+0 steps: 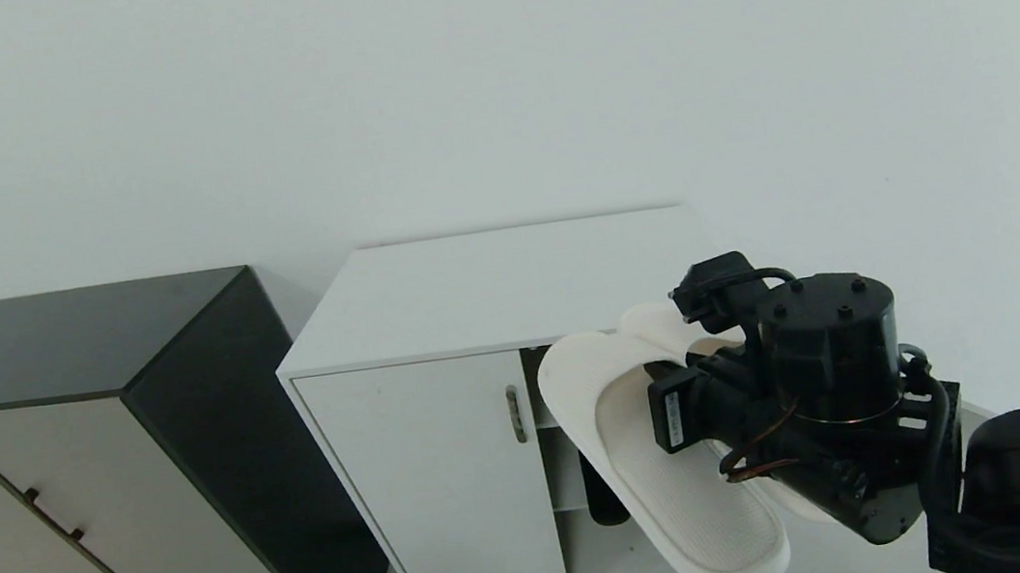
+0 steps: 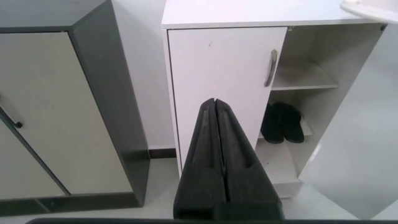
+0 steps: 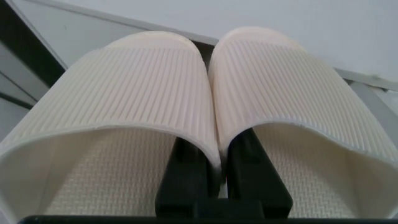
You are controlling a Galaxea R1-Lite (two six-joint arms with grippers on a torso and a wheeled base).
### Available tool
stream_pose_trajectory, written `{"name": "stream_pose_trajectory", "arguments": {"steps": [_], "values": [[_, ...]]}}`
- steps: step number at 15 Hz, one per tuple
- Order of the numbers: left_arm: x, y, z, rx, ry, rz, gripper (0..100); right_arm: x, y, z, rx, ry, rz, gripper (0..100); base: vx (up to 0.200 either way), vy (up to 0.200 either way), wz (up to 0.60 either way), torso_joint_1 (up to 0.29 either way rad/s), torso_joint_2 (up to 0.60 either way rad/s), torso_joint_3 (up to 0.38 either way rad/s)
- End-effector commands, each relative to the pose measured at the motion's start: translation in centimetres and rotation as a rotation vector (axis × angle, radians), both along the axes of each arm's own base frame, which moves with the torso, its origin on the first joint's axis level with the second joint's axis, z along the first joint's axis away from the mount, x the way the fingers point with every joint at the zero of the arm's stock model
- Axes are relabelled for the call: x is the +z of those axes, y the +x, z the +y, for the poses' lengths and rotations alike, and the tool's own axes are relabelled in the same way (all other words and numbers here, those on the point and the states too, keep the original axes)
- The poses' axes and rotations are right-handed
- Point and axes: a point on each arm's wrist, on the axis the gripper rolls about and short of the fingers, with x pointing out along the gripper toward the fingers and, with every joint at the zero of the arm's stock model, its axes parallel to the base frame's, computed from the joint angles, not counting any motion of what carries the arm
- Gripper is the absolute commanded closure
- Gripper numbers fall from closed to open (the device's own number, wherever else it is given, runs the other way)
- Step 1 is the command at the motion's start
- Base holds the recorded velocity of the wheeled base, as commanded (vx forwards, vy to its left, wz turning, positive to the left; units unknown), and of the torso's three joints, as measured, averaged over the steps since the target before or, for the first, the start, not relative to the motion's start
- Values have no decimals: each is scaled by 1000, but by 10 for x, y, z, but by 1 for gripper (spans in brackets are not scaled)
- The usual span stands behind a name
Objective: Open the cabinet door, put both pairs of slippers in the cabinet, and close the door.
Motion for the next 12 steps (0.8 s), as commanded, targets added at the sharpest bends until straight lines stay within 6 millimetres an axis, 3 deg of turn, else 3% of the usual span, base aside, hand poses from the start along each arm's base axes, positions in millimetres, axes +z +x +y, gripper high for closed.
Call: {"name": "stream_pose_trajectory", "arguments": {"steps": [1, 7, 12], "values": [[0, 0, 0, 0, 0, 1, 100, -3, -1, 1, 6, -5, 1, 100, 0, 0, 0, 0, 0, 0], [0, 0, 0, 0, 0, 1, 100, -8, -3, -2, 11, -30, -2, 100, 0, 0, 0, 0, 0, 0], [0, 0, 0, 0, 0, 1, 100, -12, -2, -1, 10, -37, 3, 100, 0, 0, 0, -192, 449, 253]]}}
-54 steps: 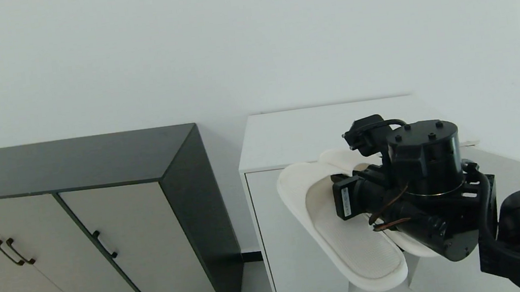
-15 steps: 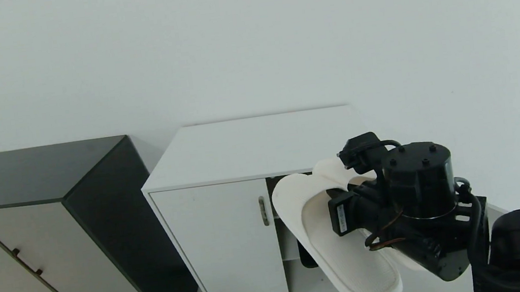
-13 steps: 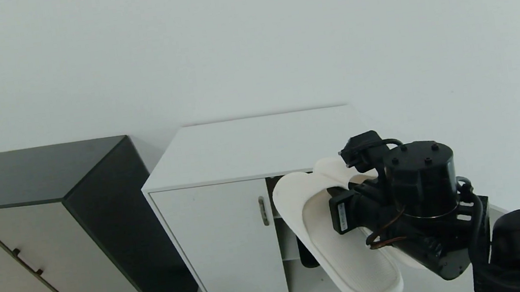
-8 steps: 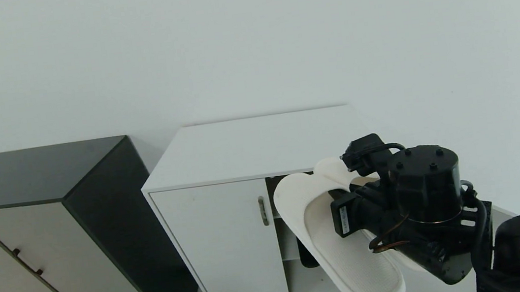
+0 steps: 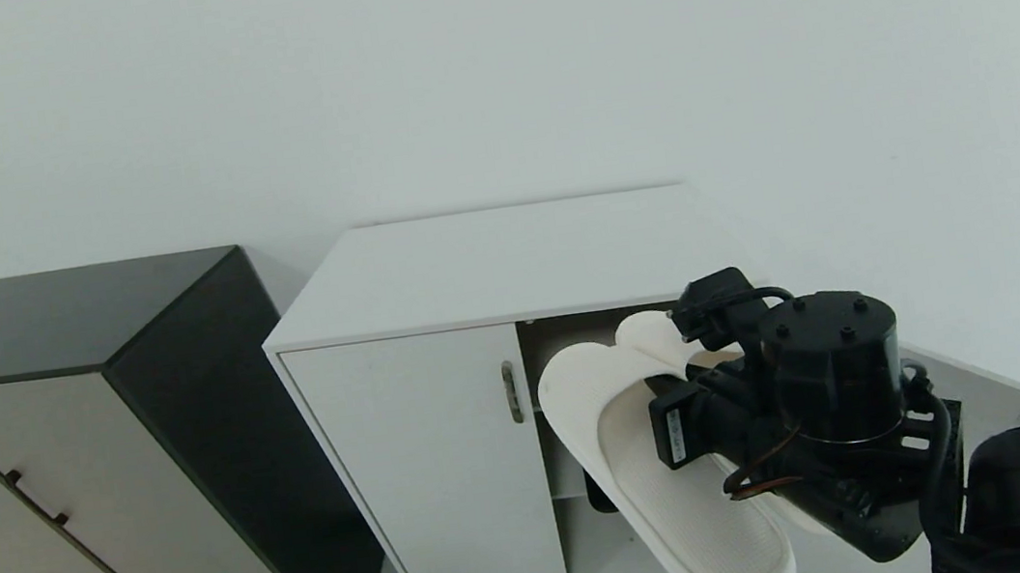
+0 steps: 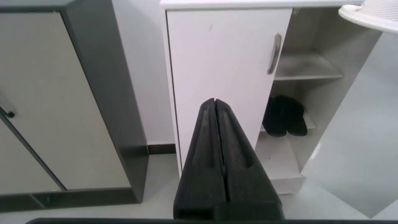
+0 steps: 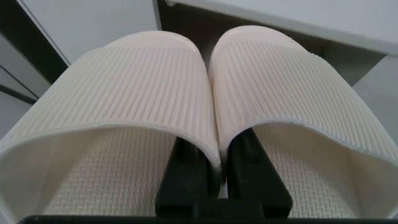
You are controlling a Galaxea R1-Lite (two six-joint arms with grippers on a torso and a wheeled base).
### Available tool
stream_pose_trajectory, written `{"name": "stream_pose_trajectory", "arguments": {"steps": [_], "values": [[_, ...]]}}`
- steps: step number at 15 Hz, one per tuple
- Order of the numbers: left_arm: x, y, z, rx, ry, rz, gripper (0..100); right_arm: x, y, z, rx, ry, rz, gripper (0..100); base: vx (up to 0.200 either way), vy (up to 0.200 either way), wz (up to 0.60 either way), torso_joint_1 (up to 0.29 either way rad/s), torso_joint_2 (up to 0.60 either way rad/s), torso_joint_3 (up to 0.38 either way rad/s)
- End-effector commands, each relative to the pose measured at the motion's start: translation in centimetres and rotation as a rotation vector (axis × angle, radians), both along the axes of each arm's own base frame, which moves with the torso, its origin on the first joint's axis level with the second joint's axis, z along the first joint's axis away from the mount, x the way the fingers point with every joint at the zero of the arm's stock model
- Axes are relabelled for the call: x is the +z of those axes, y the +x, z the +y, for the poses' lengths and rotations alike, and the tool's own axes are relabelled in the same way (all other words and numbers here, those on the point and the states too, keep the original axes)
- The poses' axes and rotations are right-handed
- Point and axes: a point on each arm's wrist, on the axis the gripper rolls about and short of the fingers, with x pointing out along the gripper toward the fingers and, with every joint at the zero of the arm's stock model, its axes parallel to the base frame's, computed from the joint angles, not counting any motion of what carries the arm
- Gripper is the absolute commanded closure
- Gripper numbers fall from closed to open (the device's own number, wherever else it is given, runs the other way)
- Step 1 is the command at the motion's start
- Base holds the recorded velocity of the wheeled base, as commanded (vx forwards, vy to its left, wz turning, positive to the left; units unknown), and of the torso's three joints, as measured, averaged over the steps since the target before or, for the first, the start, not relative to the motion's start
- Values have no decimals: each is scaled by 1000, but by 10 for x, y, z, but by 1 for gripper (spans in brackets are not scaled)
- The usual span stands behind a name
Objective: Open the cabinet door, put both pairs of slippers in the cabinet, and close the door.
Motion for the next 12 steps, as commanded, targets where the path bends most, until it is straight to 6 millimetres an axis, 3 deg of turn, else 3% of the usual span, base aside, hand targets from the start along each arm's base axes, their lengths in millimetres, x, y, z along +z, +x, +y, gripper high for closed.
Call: {"name": "stream_pose_trajectory", "arguments": {"steps": [1, 12], "values": [[0, 0, 0, 0, 0, 1, 100, -3, 1, 1, 0, -6, 5, 100, 0, 0, 0, -227, 535, 315], [0, 0, 0, 0, 0, 1, 100, -14, 3, 3, 0, -12, 11, 100, 0, 0, 0, -192, 512, 318]]}}
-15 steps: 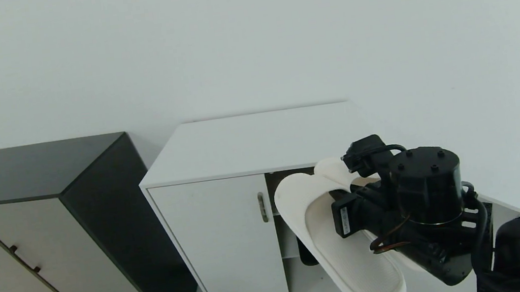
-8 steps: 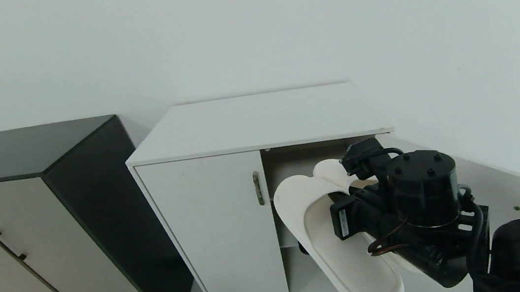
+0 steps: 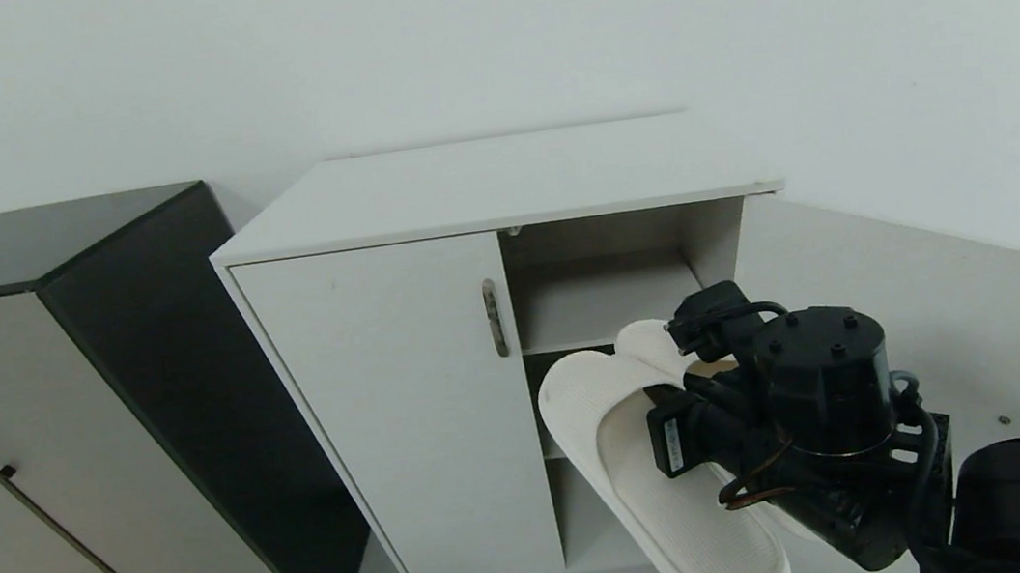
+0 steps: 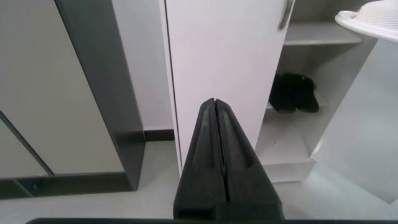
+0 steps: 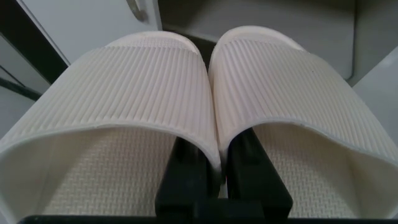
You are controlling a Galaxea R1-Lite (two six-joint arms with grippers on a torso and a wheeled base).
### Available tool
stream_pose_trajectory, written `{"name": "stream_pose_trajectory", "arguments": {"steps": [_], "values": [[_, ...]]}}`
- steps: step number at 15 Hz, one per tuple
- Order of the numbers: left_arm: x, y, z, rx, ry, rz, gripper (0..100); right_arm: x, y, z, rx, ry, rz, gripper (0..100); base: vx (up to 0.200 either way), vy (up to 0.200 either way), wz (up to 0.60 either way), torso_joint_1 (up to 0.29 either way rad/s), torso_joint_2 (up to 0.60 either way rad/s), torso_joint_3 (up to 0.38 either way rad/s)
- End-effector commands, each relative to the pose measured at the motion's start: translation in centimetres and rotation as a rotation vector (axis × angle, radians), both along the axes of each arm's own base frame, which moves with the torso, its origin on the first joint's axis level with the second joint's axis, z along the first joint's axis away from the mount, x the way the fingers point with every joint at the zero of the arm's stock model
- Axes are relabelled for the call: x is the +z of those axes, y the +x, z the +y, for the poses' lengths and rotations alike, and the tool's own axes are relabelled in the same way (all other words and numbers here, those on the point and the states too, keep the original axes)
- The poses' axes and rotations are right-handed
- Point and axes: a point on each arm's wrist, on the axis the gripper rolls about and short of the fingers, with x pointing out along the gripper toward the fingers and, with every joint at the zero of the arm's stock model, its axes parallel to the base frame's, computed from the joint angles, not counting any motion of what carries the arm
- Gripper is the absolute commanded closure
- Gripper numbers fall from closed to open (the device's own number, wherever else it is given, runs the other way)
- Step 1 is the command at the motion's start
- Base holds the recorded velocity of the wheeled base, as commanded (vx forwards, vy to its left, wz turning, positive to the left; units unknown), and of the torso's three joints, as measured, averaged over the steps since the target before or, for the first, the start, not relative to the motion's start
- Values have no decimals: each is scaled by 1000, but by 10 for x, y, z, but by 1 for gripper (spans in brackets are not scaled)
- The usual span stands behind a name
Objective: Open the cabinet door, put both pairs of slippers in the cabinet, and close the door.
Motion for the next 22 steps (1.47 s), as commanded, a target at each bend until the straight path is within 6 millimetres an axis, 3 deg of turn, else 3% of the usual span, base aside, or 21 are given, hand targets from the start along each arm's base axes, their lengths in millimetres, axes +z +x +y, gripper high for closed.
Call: {"name": "stream_pose_trajectory", "arguments": {"steps": [1, 13, 22], "values": [[0, 0, 0, 0, 0, 1, 100, -6, 1, 2, 1, -13, 11, 100, 0, 0, 0, -144, 491, 330], [0, 0, 0, 0, 0, 1, 100, -16, 5, 5, -1, -24, 21, 100, 0, 0, 0, -88, 448, 357], [0, 0, 0, 0, 0, 1, 100, -19, 6, 6, 6, -68, 7, 100, 0, 0, 0, -1, 53, 48]]}}
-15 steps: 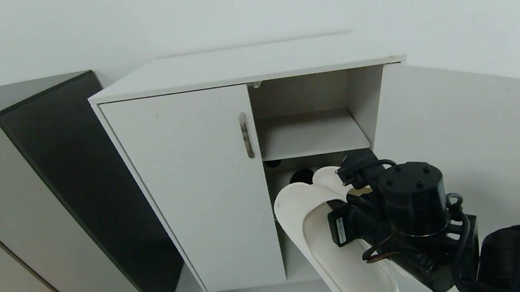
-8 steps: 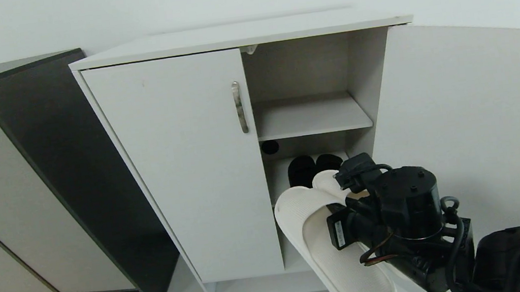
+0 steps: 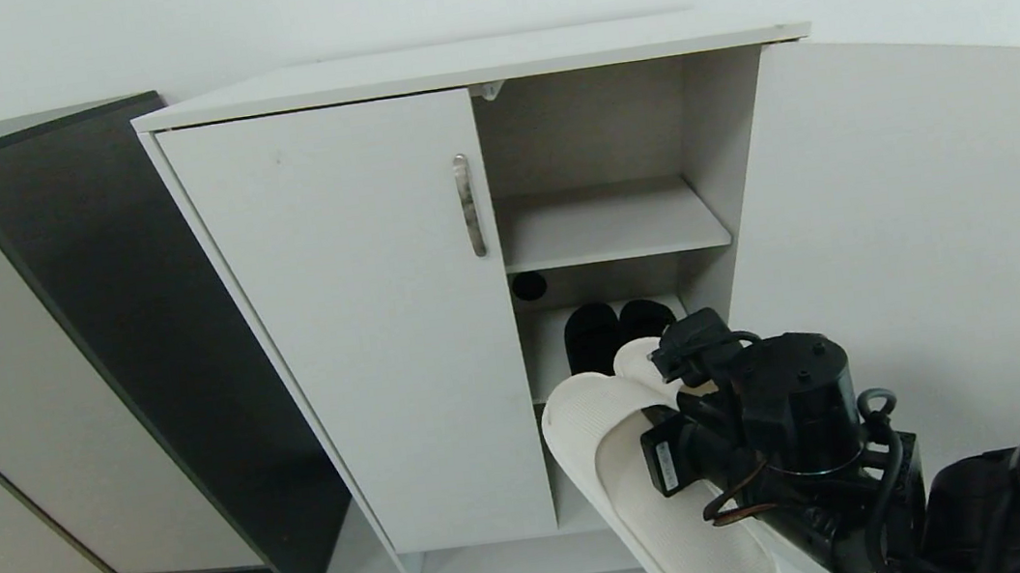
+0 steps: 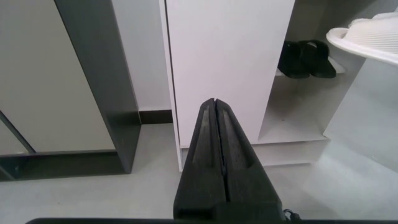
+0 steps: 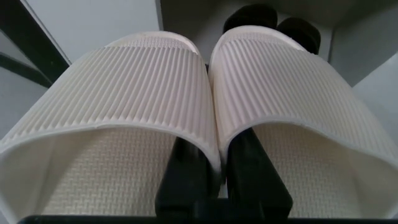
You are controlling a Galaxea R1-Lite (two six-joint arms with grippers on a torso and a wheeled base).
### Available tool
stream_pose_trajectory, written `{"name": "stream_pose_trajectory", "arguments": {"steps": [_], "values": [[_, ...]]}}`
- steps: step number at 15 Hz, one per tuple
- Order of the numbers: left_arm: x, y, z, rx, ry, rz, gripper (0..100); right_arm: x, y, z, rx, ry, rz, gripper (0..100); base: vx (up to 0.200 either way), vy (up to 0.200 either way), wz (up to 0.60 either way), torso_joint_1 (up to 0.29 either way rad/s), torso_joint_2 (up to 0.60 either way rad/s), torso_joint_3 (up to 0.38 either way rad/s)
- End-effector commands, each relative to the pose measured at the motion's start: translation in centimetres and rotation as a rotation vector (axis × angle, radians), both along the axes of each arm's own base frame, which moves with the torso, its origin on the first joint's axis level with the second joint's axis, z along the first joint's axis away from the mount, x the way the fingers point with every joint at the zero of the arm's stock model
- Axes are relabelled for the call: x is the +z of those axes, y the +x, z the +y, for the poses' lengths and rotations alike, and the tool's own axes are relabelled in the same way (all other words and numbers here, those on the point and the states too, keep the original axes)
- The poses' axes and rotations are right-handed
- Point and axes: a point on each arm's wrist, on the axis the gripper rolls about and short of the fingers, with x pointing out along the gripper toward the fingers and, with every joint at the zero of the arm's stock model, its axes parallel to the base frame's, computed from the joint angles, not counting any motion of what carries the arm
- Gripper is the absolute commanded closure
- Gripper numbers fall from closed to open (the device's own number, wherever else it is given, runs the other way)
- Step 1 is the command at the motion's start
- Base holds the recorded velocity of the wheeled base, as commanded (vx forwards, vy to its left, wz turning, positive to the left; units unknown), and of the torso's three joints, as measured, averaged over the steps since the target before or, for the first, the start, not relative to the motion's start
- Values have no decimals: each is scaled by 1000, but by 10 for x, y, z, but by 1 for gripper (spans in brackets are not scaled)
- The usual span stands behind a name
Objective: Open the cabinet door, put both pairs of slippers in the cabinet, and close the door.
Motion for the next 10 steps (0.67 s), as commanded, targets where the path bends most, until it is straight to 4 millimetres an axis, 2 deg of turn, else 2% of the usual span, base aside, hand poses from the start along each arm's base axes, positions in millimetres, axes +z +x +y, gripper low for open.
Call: {"name": "stream_pose_trajectory", "arguments": {"steps": [1, 3, 6, 7, 8, 10], "values": [[0, 0, 0, 0, 0, 1, 100, 5, 2, 5, -20, -7, -6, 100, 0, 0, 0, 0, 0, 0], [0, 0, 0, 0, 1, 1, 100, 22, 12, 14, -131, -8, 30, 100, 0, 0, 0, 0, 0, 0], [0, 0, 0, 0, 1, 1, 100, 63, 12, 31, -298, 28, 60, 100, 0, 0, 0, 0, 0, 0], [0, 0, 0, 0, 1, 1, 100, 67, 11, 33, -306, 33, 57, 100, 0, 0, 0, 0, 0, 0], [0, 0, 0, 0, 1, 1, 100, 83, 13, 39, -362, 55, 21, 100, 0, 0, 0, 0, 0, 0], [0, 0, 0, 0, 1, 1, 100, 98, 16, 42, -374, 54, -20, 100, 0, 0, 0, 0, 0, 0]]}}
